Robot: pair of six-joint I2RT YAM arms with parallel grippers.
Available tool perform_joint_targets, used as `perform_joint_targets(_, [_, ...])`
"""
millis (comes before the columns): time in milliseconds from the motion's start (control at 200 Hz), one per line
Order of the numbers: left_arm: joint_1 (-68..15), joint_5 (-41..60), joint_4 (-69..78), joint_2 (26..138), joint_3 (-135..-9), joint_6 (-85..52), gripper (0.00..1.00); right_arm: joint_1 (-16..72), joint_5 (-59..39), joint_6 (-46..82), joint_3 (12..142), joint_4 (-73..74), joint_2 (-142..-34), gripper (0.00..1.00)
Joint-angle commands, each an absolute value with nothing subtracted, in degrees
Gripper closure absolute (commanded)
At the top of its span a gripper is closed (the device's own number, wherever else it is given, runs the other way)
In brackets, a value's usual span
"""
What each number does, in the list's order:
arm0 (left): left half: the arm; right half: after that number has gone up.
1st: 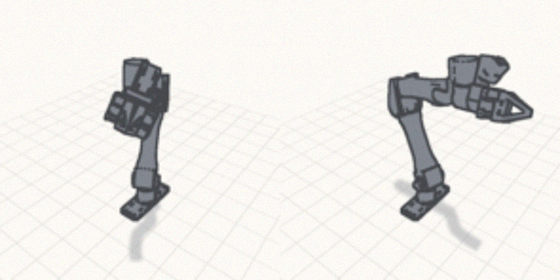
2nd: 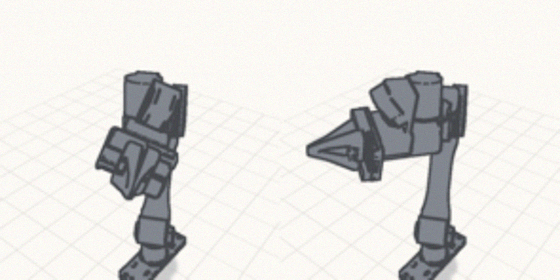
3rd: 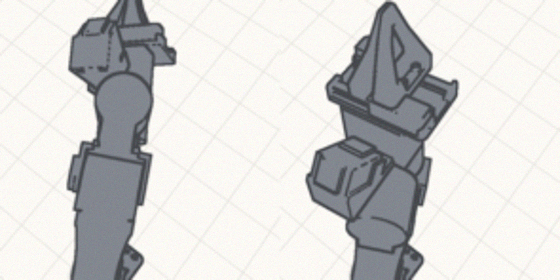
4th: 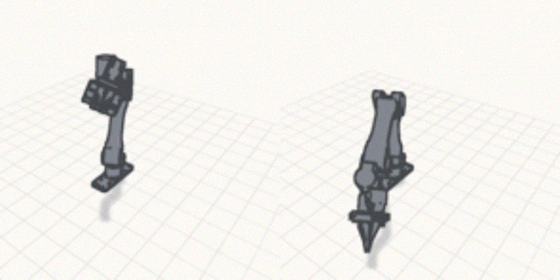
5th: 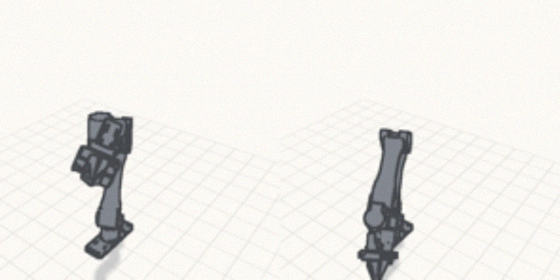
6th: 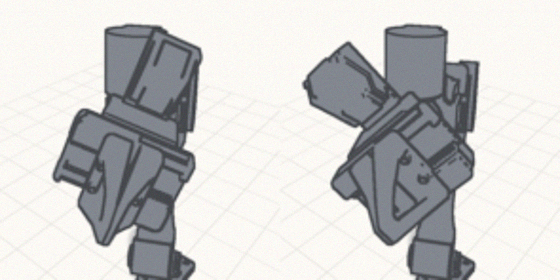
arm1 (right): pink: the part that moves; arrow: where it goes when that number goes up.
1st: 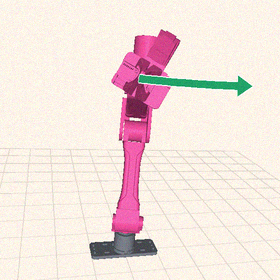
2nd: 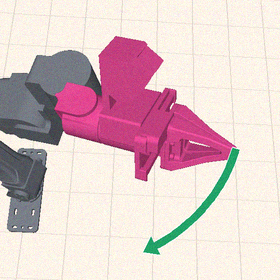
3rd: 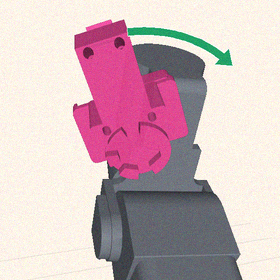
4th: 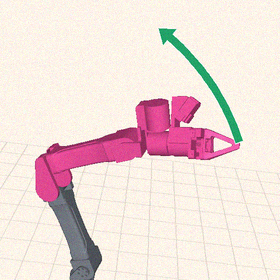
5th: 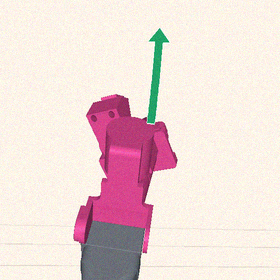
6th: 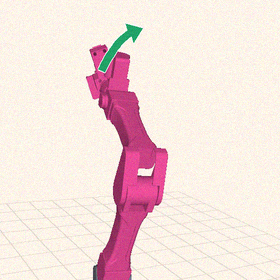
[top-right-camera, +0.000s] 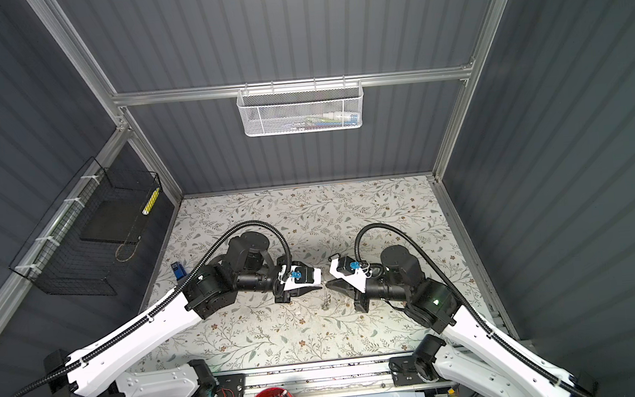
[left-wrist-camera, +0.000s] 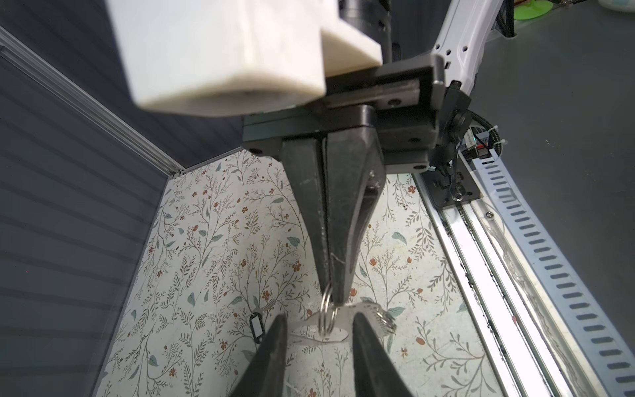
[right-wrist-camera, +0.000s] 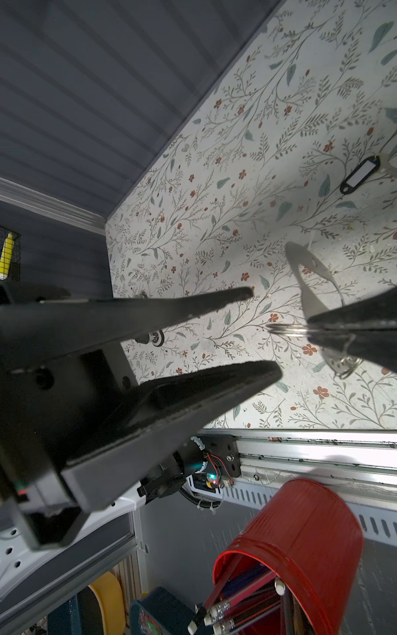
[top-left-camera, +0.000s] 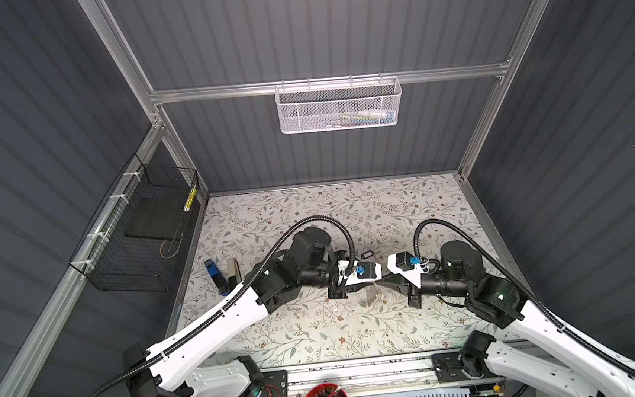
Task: Put the keys on the keyring
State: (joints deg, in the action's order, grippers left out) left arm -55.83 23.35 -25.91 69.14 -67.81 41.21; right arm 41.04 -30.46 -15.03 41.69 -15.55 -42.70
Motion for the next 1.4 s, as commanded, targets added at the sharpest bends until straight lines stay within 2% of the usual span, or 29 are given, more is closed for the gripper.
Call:
perform_joint_targets(0, [-56.6,21.9,-28.4,69.8,-70.0,42.8,0.69,41.2,-31.8,-15.1,43.6,-15.3,-42.6,1.0])
perform_joint_targets(190, [-57.0,21.5,-28.4,70.7,-70.3,43.0,0.74,41.3,-32.3,-14.9,43.7,-15.1,-42.8,1.0])
perform_joint_targets(315, [-57.1,21.5,-28.6,71.0,-70.2,43.4,0.82,41.3,-32.5,-14.9,43.8,-15.0,-42.7,1.0])
perform_joint_targets(450, [-57.0,22.0,-28.8,71.1,-70.1,43.5,0.84,41.3,-32.7,-14.9,43.8,-14.9,-42.5,1.0])
perform_joint_targets(600, [-57.1,23.7,-26.4,70.5,-68.5,42.9,1.0,41.4,-32.9,-14.9,43.7,-14.6,-42.4,1.0])
perform_joint_targets(665, [-57.1,24.4,-25.4,70.2,-67.9,42.1,1.0,41.3,-32.6,-15.2,43.5,-14.7,-42.1,1.0])
perform_joint_targets(760, [-57.1,25.8,-22.2,68.8,-66.0,40.0,1.0,41.3,-31.8,-15.5,42.3,-14.1,-40.2,0.83])
perform_joint_targets(910, [-56.3,30.3,-15.6,67.1,-62.0,35.7,1.0,41.3,-28.0,-15.9,39.8,-13.5,-34.1,0.73])
perform_joint_targets(1161, [-50.0,41.4,4.1,64.8,-53.7,21.4,1.0,41.3,-26.1,-13.8,35.7,-11.3,-26.6,0.71])
perform_joint_targets(1396, [-49.3,44.4,18.2,64.6,-48.8,11.5,1.0,41.4,-28.2,-10.7,33.7,-6.8,-28.6,0.72])
